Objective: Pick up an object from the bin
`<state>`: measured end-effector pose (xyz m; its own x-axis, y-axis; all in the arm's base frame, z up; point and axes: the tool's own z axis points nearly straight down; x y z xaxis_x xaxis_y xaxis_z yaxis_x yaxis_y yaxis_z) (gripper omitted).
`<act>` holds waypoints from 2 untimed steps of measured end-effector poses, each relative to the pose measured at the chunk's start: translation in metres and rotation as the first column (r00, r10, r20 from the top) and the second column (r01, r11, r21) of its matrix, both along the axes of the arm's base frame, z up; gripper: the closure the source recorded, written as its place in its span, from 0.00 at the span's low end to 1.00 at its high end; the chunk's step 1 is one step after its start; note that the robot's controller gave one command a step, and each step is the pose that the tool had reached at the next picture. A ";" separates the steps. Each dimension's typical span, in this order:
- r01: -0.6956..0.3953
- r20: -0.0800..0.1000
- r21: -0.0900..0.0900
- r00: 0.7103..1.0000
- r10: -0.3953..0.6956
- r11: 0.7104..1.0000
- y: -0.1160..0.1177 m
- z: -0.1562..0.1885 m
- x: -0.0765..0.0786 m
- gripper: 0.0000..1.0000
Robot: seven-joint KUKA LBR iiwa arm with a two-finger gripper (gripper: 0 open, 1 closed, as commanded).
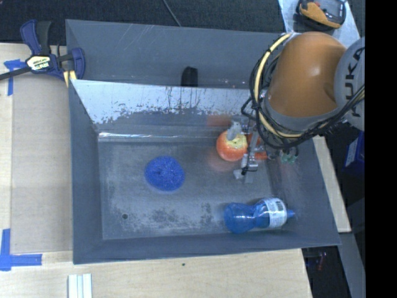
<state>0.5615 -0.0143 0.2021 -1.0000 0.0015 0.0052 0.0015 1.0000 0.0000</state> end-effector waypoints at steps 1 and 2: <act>0.000 0.008 0.000 1.000 0.000 1.000 0.000 0.005 0.001 0.00; -0.142 0.010 -0.001 0.990 0.142 0.990 -0.016 -0.055 -0.030 0.00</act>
Offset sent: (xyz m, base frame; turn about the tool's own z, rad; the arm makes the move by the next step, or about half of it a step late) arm -0.0722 -0.0364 -0.1321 -0.3171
